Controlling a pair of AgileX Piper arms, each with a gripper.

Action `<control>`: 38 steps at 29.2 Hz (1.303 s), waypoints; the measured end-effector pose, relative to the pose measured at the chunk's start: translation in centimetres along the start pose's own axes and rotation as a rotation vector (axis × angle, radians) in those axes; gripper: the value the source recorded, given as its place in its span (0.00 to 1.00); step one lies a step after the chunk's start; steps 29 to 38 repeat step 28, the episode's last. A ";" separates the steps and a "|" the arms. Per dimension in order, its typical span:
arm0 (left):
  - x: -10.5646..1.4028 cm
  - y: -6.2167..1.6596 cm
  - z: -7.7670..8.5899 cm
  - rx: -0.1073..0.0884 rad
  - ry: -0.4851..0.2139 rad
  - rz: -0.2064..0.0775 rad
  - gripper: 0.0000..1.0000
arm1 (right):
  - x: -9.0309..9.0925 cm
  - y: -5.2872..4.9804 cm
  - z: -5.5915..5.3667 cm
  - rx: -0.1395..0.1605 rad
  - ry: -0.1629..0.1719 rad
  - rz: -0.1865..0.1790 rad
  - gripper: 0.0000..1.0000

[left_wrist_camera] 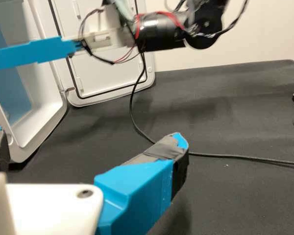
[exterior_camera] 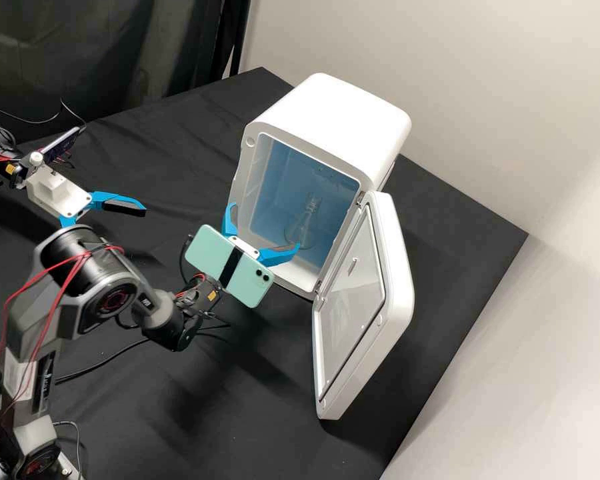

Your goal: Place the flask in the incubator

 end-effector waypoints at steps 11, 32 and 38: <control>0.0 0.00 0.0 0.000 0.000 0.000 1.00 | -4.6 1.1 -3.3 -0.045 0.004 0.097 1.00; 0.0 0.00 0.0 0.000 0.000 0.000 1.00 | -7.7 1.9 -5.4 0.067 0.080 0.142 1.00; 0.0 0.00 0.0 0.000 0.000 0.000 1.00 | -7.7 1.9 -5.4 0.067 0.080 0.142 1.00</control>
